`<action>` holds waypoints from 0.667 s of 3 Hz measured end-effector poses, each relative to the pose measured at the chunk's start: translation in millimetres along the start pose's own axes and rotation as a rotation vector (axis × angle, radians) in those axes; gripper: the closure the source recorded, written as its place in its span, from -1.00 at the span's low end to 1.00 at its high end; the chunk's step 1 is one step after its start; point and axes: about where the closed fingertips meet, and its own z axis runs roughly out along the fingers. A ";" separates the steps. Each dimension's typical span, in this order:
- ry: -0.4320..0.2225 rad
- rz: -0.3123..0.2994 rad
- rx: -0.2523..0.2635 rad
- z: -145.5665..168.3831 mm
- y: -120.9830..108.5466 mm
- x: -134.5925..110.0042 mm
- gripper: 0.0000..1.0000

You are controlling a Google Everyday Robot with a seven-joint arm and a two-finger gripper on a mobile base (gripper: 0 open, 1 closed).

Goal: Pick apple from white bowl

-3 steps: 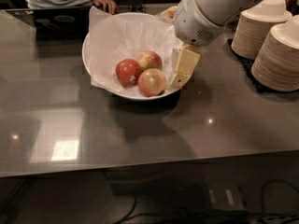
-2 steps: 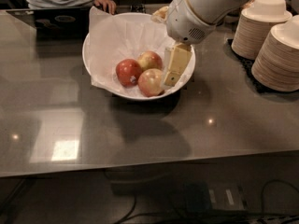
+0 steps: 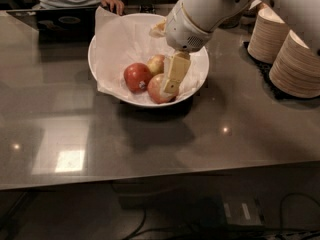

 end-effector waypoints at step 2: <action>-0.010 -0.016 -0.036 19.8 -4.9 -5.6 -0.66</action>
Offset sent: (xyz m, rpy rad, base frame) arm 0.0107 0.0214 -0.0125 -0.0049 0.0236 0.0490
